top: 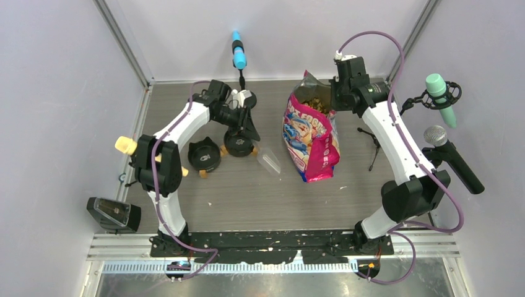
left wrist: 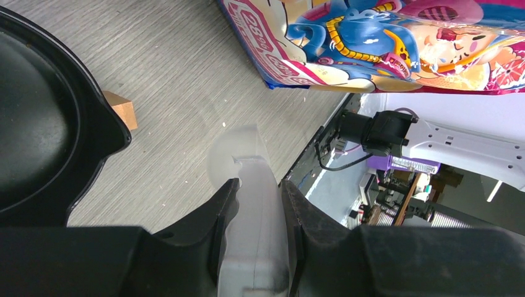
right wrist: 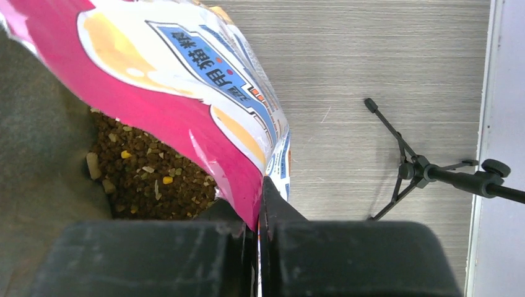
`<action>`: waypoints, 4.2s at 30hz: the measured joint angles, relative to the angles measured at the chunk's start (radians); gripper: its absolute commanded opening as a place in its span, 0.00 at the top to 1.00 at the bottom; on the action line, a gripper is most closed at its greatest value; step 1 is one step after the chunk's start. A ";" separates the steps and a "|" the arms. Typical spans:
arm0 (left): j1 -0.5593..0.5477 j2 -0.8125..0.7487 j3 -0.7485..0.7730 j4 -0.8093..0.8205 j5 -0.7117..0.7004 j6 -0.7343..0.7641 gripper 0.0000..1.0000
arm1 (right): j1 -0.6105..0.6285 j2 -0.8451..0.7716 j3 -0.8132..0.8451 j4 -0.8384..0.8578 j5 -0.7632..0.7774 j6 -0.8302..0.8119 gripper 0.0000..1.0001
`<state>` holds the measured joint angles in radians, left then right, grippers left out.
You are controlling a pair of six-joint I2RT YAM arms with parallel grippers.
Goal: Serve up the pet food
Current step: Collect the pet food from the pet food bag.
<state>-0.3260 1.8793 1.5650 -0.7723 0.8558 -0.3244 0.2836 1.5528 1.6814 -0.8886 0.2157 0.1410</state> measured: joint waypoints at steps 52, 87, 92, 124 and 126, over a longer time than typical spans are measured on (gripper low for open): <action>0.027 -0.224 0.290 -0.132 -0.194 -0.018 1.00 | 0.262 0.000 0.087 -0.002 0.213 -0.202 0.95; -0.029 -0.647 -0.489 0.472 -0.435 -0.407 1.00 | 0.634 0.075 0.082 -0.020 0.394 0.002 0.95; -0.068 -0.668 -0.581 0.576 -0.538 -0.491 1.00 | 0.647 0.062 0.004 0.061 0.367 0.003 0.95; -0.285 -0.596 -0.647 0.819 -0.895 -0.515 1.00 | 0.653 0.012 -0.141 0.213 0.298 -0.016 0.95; -0.293 -0.590 -0.648 0.822 -0.907 -0.531 1.00 | 0.643 0.011 -0.144 0.213 0.298 -0.006 0.95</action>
<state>-0.6186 1.2896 0.9173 0.0494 -0.0509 -0.8555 0.9268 1.5639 1.5372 -0.6758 0.5133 0.1352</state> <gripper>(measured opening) 0.293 0.058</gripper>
